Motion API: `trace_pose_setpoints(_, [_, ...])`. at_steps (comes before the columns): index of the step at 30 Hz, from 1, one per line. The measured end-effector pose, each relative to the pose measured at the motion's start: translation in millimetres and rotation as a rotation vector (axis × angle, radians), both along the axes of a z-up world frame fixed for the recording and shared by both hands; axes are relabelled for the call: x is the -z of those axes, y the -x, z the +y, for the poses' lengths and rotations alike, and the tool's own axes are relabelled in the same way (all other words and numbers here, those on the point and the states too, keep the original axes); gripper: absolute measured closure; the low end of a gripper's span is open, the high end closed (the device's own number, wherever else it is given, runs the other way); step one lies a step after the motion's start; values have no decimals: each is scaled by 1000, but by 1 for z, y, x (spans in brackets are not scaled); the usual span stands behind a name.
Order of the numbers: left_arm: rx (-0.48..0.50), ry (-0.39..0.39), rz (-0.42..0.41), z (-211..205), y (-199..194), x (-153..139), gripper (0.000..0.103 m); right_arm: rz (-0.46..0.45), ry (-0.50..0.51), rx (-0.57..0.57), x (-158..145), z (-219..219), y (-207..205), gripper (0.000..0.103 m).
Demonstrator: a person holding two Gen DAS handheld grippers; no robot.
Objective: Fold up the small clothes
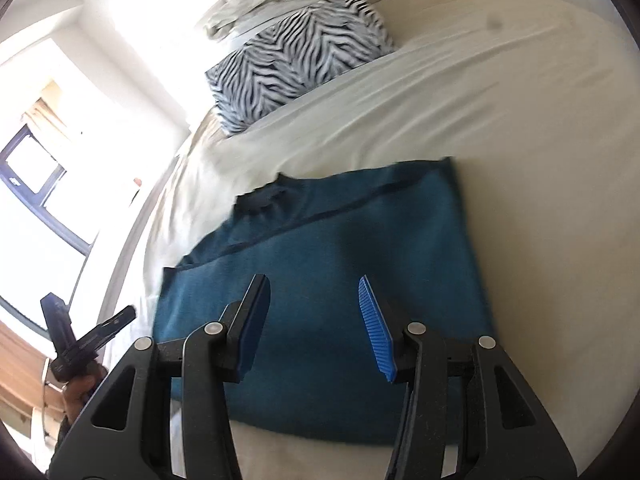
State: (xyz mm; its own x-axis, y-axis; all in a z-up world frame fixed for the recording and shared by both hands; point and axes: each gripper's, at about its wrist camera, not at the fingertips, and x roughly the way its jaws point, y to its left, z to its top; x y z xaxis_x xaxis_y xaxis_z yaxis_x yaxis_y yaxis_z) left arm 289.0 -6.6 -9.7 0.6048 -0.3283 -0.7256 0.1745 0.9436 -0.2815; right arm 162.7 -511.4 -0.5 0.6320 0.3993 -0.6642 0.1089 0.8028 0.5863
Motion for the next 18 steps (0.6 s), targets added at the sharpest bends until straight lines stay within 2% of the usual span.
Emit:
trace_pose_setpoints(3, [0, -98, -12, -28, -37, 10, 59, 43, -151, -59, 26, 31, -55, 57])
trace_pose_setpoints(6, [-15, -178, 42, -38, -64, 36, 59, 75, -251, -77, 54, 57, -91, 57])
trace_pose_setpoints(8, [-32, -201, 82, -35, -68, 55, 58, 111, -261, -70, 75, 66, -104, 59])
trace_pose_setpoints(9, [-28, -201, 70, -31, -67, 62, 58, 104, -258, -56, 82, 70, -105, 60])
trace_pose_setpoints(11, [-5, -224, 18, -30, -59, 65, 58, 58, -300, -36, 87, 58, -105, 65])
trace_pose_setpoints(13, [7, -255, 0, -32, -55, 66, 58, 27, -344, 15, 89, 35, -103, 66])
trace_pose_setpoints(16, [3, -266, -8, -34, -53, 67, 58, -4, -331, 179, 93, -22, -90, 65])
trace_pose_setpoints(18, [2, -262, -14, -33, -52, 67, 58, -16, -361, 284, 100, -58, -73, 70])
